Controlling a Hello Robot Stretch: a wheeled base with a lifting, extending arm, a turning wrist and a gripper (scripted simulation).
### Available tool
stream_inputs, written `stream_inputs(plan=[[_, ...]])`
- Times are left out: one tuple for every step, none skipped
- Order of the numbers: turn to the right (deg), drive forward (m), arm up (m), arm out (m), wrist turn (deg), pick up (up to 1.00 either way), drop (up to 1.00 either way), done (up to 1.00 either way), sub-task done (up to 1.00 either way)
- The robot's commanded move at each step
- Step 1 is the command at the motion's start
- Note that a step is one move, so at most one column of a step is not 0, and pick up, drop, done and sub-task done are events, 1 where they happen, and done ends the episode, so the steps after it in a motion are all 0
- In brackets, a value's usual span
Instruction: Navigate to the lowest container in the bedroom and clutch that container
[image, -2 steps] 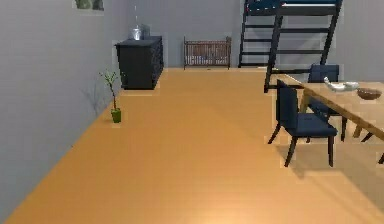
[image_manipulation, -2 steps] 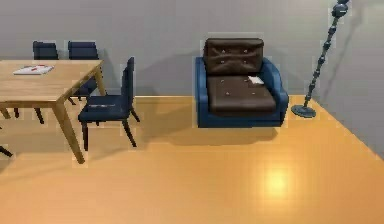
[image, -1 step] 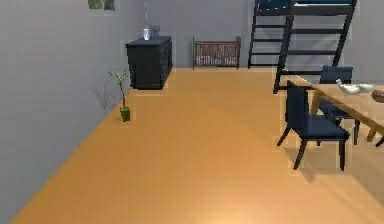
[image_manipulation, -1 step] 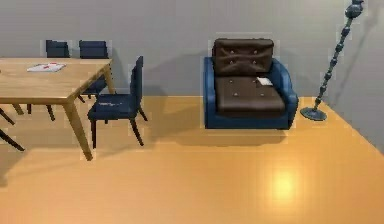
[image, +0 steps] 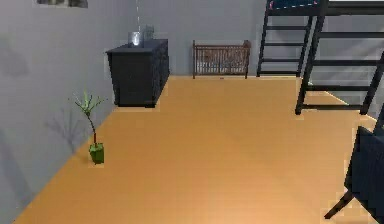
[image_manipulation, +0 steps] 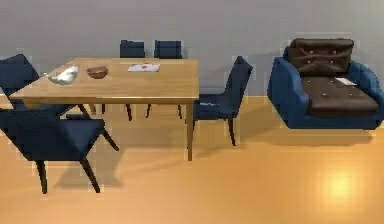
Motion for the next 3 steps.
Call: stream_inputs(plan=[[0.0, 1.00, 0.00, 0.00, 0.0, 0.00, 0.00, 0.00, 0.00], [0.0, 1.00, 0.00, 0.00, 0.0, 0.00, 0.00, 0.00, 0.00], [-3.0, 0.00, 0.00, 0.00, 0.0, 0.00, 0.00, 0.00, 0.00]])
